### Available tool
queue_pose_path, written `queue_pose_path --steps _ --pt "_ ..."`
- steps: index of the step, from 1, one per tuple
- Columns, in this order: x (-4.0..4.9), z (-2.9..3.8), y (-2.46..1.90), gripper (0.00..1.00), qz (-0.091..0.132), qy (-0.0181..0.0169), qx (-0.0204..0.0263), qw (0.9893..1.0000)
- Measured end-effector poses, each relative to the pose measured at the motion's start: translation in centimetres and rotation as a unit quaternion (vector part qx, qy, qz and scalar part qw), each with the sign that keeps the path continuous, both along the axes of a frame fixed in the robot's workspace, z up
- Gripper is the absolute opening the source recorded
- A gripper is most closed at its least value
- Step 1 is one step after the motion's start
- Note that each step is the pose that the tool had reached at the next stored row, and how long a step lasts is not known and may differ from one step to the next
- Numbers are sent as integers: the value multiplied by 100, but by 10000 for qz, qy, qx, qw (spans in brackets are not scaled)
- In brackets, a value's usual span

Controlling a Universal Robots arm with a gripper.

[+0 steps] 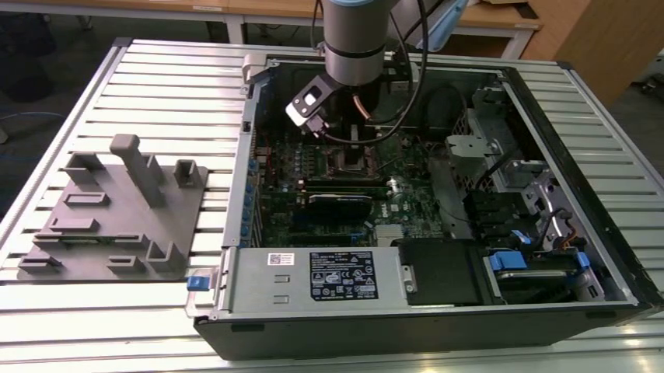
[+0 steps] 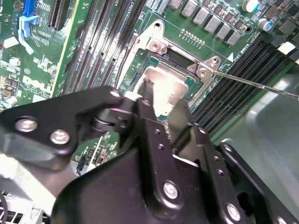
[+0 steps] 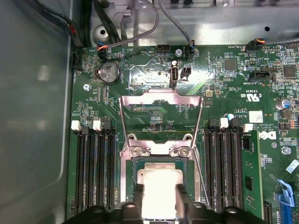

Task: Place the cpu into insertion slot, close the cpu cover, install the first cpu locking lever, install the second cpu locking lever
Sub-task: 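Place the cpu into insertion slot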

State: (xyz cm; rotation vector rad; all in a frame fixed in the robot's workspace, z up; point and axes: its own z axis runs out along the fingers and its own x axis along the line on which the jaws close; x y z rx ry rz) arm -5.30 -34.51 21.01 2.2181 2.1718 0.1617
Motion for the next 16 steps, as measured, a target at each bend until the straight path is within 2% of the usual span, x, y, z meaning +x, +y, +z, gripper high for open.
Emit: queue_pose_path --steps 1,4,5,8,13,14,16 --pt "0 0 0 41 0 0 1 10000" --pt "0 2 0 24 0 0 0 10000" --pt "0 3 0 24 0 0 0 10000" --pt "0 4 0 12 0 0 0 10000" --pt "0 6 0 11 0 2 0 10000" --pt "2 6 0 11 1 44 0 10000" --pt "7 2 0 11 0 229 -1 9997"
